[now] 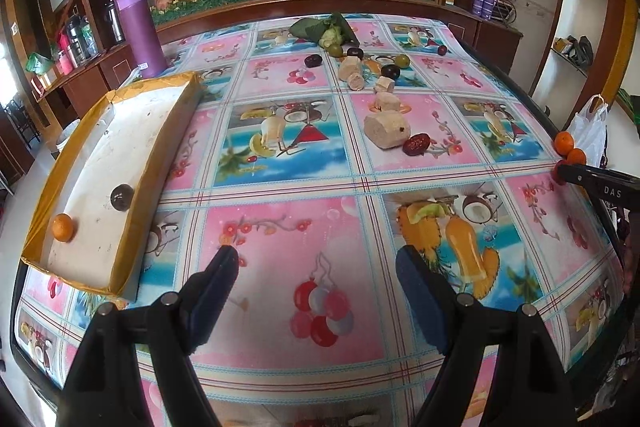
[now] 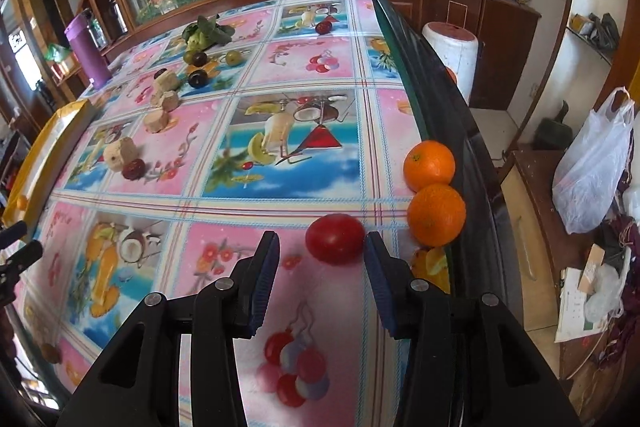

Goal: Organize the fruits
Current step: 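Grasp the red tomato with the right tool while the left tool grasps a small brown fruit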

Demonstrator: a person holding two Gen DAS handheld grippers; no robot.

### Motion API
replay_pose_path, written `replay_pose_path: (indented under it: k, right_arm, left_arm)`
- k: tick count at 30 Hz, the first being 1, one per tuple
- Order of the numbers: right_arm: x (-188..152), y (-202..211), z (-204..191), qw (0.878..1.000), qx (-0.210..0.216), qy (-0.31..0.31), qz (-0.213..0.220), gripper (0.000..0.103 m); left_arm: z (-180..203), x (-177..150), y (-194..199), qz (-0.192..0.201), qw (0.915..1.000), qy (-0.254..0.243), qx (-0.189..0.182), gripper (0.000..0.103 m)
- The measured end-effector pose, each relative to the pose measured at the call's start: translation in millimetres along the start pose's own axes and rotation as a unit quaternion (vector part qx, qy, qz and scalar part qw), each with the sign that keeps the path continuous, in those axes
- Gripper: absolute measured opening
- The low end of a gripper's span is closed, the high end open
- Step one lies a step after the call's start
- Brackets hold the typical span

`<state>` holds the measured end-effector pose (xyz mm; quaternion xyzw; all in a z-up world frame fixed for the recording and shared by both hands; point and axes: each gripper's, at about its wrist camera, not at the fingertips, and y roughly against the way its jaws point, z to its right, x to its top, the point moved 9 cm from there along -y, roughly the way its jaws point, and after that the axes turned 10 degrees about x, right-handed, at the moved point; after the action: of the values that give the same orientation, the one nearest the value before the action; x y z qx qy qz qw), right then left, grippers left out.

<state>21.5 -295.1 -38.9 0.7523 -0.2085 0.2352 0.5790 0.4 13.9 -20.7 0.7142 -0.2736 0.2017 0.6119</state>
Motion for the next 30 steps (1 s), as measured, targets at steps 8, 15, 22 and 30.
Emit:
replay_pose_path:
  k: [8, 15, 22, 30]
  right_arm:
    - [3.2, -14.6, 10.1, 0.999, -0.018, 0.031, -0.014, 0.032]
    - [2.3, -14.9, 9.4, 0.999, 0.003, 0.034, -0.01, 0.028]
    - [3.7, -17.9, -3.4, 0.999, 0.012, 0.046, -0.011, 0.028]
    - [4.3, -16.6, -12.6, 0.998, 0.02, 0.051, -0.01, 0.028]
  left_arm:
    - [17.7, -27.2, 26.6, -0.018, 0.995, -0.059, -0.078, 0.083]
    - [36.9, -68.2, 53.9, -0.028, 0.9829, -0.13, -0.127, 0.083]
    - [47.5, -83.4, 46.2, -0.043, 0.9795, -0.14, -0.138, 0.039]
    - [49.0, -82.3, 35.0, -0.029, 0.9812, -0.125, -0.144, 0.023]
